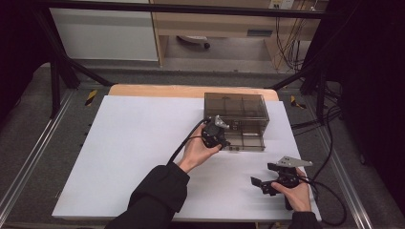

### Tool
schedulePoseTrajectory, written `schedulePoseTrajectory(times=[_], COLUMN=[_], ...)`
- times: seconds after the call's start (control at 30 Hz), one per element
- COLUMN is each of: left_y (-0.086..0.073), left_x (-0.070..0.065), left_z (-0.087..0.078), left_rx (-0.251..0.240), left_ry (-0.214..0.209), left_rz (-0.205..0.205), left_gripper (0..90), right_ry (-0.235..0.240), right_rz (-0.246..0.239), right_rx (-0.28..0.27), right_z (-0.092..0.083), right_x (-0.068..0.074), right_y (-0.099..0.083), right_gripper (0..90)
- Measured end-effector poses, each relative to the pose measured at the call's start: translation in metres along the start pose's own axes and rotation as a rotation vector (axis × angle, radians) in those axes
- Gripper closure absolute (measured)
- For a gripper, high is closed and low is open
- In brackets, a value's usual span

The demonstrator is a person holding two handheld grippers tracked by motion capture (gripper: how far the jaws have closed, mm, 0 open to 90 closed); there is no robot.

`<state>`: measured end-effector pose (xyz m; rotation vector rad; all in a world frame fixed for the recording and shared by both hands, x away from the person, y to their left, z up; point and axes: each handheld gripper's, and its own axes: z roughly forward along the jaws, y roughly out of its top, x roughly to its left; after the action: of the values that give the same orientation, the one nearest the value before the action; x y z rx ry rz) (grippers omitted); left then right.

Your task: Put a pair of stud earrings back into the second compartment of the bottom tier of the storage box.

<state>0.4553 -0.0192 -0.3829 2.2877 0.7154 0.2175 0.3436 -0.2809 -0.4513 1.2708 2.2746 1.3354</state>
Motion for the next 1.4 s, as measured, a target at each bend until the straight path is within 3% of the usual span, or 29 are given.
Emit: schedulePoseTrajectory(times=[0.47, 0.9, 1.13, 1.4], left_y=[0.009, 0.007, 0.007, 0.008], left_x=[0.01, 0.015, 0.014, 0.013], left_z=[0.041, 0.059, 0.06, 0.041], left_rx=[0.015, 0.007, -0.016, -0.041], left_ry=[0.033, 0.066, 0.054, 0.033], left_rz=[-0.036, -0.027, -0.015, -0.022], left_gripper=[81.0, 80.9, 77.2, 66.3], right_ry=[0.004, 0.008, 0.009, 0.008], right_rz=[0.0, 0.0, 0.002, -0.003], right_rx=[0.001, -0.006, -0.007, -0.008], right_z=[0.0, -0.002, -0.002, -0.002], right_x=[0.0, -0.001, -0.001, -0.001], right_y=[0.0, 0.0, 0.0, 0.0], right_gripper=[0.6, 0.6, 0.6, 0.6])
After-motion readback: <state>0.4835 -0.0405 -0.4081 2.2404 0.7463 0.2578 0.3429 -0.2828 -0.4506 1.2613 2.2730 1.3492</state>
